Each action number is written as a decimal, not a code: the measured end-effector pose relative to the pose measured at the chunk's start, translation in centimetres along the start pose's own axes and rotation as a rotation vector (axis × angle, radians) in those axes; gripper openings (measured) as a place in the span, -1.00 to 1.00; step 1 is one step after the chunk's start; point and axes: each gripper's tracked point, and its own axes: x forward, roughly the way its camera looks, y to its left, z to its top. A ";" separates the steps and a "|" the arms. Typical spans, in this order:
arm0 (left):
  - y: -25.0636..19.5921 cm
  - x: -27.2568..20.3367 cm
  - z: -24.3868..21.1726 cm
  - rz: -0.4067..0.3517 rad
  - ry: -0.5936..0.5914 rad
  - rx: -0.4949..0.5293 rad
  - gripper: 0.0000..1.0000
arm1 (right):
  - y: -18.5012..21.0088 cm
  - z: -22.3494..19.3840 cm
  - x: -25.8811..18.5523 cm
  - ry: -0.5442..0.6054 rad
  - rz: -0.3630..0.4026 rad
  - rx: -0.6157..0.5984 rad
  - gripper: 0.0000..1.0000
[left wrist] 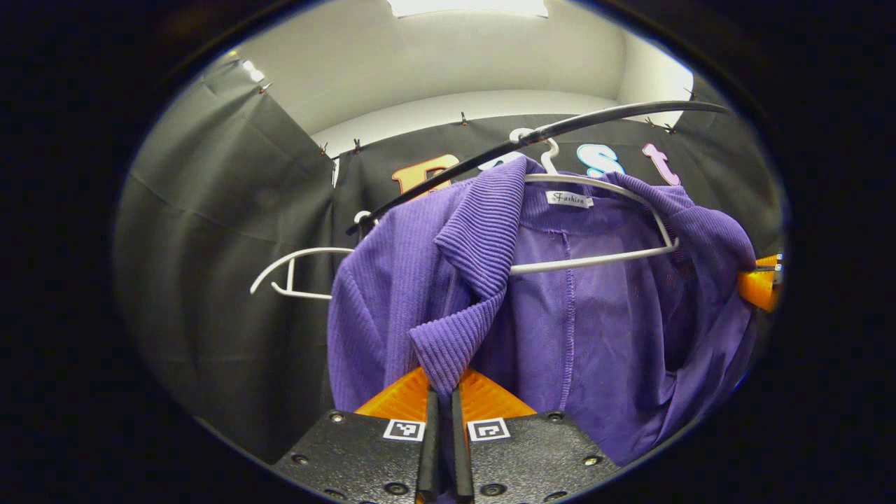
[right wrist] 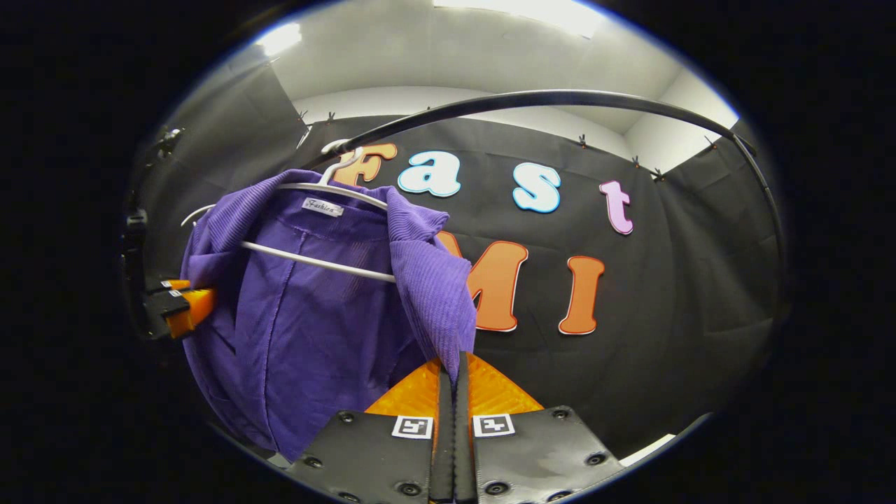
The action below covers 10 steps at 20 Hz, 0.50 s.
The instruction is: Grasp the clothes on the hanger with both hands and then place them into the laundry hamper below.
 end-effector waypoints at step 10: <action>9.7 0.4 9.1 0.180 -0.107 0.084 -0.85 | -5.7 4.3 1.4 -0.114 -0.146 0.034 -0.84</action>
